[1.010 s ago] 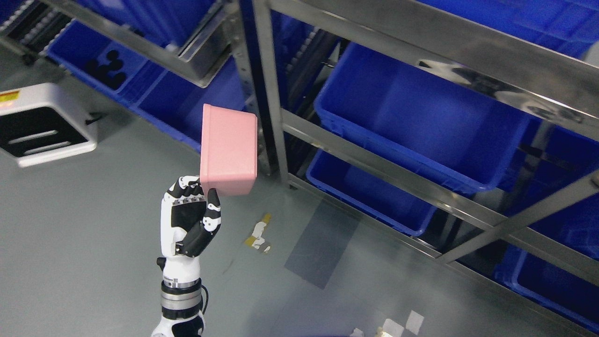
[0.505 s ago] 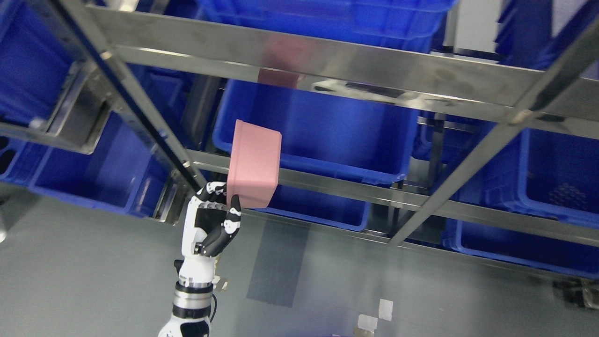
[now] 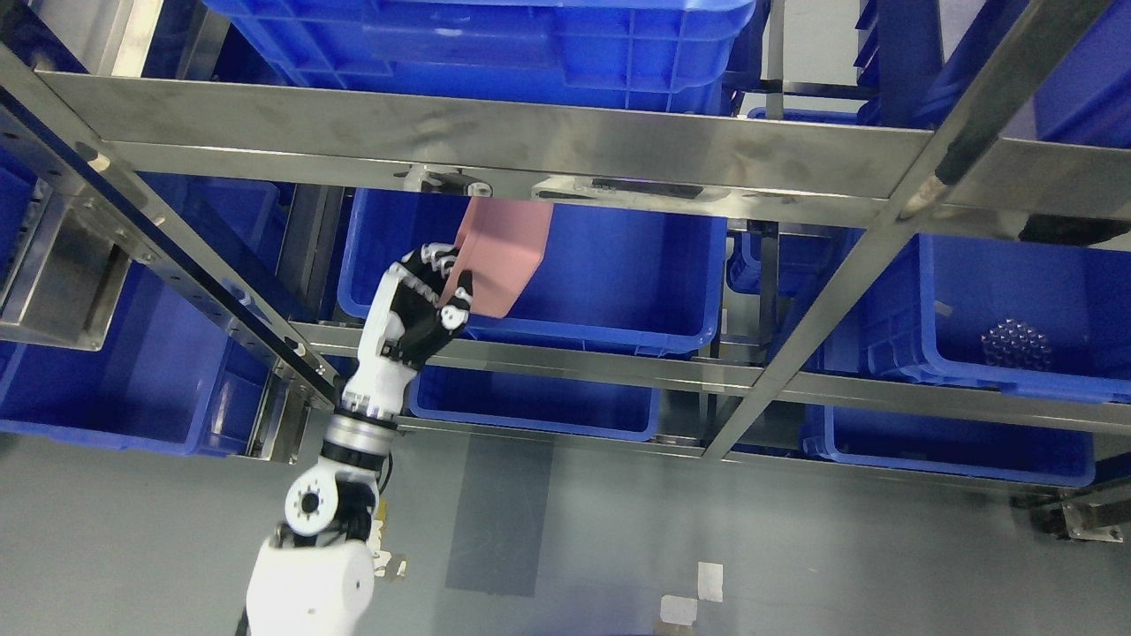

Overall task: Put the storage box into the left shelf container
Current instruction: 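Lower the pink box into the blue bin on the shelf and release, then withdraw the left hand up and away from the blue bin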

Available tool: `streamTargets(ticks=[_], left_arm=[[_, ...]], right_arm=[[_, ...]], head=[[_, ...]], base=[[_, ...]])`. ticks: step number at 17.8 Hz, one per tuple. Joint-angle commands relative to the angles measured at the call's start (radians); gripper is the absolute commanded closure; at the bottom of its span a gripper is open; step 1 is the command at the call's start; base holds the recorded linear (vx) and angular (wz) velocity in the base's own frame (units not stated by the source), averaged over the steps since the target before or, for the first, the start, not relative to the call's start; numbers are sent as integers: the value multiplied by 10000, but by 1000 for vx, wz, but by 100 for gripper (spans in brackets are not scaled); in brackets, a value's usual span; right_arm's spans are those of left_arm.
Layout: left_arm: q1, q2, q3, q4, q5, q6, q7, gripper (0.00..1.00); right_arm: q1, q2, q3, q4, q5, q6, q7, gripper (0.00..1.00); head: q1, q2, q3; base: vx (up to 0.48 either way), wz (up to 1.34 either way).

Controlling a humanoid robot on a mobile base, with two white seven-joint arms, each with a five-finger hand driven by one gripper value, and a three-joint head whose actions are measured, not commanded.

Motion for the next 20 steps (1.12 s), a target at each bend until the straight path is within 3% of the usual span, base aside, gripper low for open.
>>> streamTargets(ticks=[1, 6, 9, 10, 12, 13, 14, 16, 20], left_arm=[[-2437, 323, 275, 3469, -3709, 130, -1239, 96], [-4125, 247, 274, 5509, -7410, -650, -1596, 93], [-4449, 175, 305, 5912, -8013, -883, -1504, 89], [-4449, 175, 305, 5912, -8044, -883, -1503, 82], [-4449, 175, 397, 5912, -8029, -837, -1458, 45], [-4449, 175, 519, 5882, -7999, -852, -1457, 39], [-4465, 175, 945, 5775, -7938, -944, -1169, 27], [-4465, 175, 1301, 5454, -7740, -1127, -662, 15], [-3931, 175, 1364, 3359, -3285, -366, 704, 13]], right_arm=[[-30, -175, 1, -174, -215, 6, -8, 0], [-45, -175, -14, -174, -215, -9, -8, 0], [-46, -175, 1, -174, -215, -9, 7, 0], [-46, -175, 1, -174, -215, 6, -8, 0], [-46, -175, 1, -174, -215, 6, 7, 0], [-46, -175, 1, -174, -215, 6, 7, 0], [-30, -175, 1, -174, -215, -9, -8, 0], [-45, -175, 1, -174, -215, 6, 7, 0], [-46, -175, 1, -174, -215, 6, -8, 0]], head=[[0, 0, 0], [0, 0, 0], [0, 0, 0], [0, 0, 0], [0, 0, 0], [0, 0, 0], [0, 0, 0], [0, 0, 0], [0, 0, 0]], base=[[12, -50], [0, 0], [0, 0], [0, 0], [0, 0], [0, 0], [0, 0], [0, 0], [0, 0]])
